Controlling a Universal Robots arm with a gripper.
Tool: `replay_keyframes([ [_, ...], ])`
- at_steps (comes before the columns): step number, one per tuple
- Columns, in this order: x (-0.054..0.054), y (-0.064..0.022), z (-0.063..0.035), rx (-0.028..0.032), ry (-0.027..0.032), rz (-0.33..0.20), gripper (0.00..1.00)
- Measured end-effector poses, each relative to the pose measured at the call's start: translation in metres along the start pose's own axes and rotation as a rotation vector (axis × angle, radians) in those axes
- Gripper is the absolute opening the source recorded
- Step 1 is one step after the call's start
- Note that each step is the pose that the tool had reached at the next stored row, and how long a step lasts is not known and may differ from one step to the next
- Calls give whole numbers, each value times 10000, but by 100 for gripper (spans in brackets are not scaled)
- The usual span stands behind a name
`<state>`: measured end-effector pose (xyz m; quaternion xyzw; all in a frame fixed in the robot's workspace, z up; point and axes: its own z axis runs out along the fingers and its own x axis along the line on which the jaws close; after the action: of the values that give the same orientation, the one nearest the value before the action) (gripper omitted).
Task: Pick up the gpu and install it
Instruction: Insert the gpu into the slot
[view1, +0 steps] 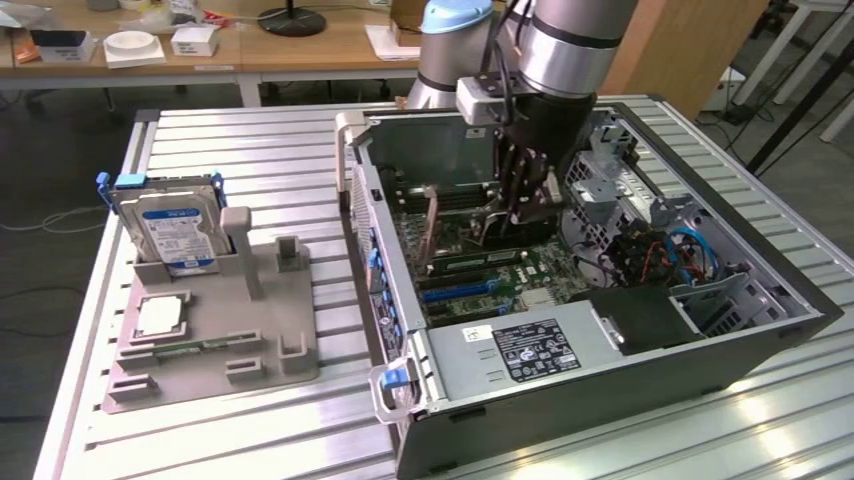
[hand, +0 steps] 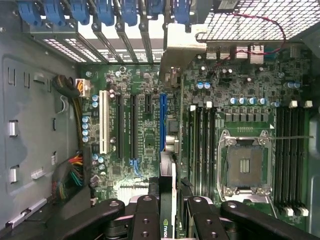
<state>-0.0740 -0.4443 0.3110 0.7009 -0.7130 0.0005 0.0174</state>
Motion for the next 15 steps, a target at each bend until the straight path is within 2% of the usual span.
replay_keyframes([
  [2, 0, 16, 18, 2, 74, -4, 26],
  [6, 0, 35, 44, 2, 150, -22, 26],
  [15, 11, 93, 121, 6, 187, -76, 26],
])
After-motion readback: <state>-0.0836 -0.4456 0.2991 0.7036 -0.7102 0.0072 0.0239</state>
